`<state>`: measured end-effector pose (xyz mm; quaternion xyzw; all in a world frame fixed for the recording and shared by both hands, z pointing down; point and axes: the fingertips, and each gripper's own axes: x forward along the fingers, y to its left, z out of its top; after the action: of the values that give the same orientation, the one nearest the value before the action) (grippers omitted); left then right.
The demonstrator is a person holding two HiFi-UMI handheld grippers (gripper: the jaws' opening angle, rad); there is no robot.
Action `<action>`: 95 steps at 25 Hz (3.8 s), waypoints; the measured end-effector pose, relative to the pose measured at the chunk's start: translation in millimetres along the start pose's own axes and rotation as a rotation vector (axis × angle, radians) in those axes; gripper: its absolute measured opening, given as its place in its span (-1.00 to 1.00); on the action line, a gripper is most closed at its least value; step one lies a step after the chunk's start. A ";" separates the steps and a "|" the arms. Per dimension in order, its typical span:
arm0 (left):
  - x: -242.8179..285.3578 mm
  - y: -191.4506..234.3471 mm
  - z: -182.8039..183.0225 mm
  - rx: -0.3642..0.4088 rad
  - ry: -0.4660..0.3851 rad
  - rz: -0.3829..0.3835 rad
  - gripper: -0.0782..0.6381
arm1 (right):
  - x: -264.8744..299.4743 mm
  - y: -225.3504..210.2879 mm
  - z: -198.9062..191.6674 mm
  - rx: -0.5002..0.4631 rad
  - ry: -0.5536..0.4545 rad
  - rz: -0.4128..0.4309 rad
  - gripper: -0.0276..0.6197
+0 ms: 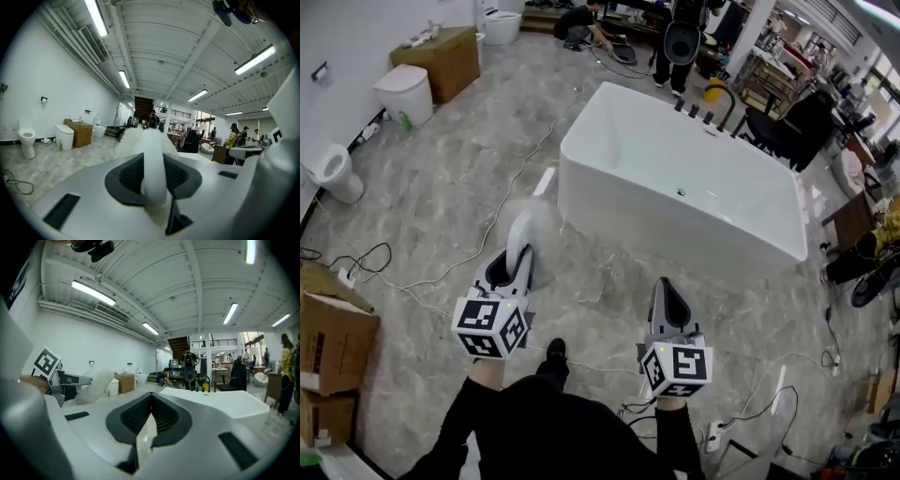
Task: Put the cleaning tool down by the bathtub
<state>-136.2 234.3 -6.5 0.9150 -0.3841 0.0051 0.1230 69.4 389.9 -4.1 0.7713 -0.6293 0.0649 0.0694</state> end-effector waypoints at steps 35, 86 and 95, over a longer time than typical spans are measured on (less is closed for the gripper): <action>278.8 154.6 -2.3 -0.067 0.094 0.320 -0.52 | 352.3 -83.1 35.2 -0.066 0.100 0.171 -0.92; 489.4 450.4 -741.2 -0.173 0.624 0.488 -0.52 | 623.7 29.1 -543.6 -0.172 0.380 0.451 -0.92; 496.1 449.9 -749.8 -0.146 0.608 0.475 -0.52 | 623.0 29.0 -556.2 -0.197 0.380 0.467 -0.92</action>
<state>-39.4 -245.6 871.6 0.7462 -0.5308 0.2770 0.2911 158.2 -110.1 659.6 0.5696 -0.7684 0.1610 0.2434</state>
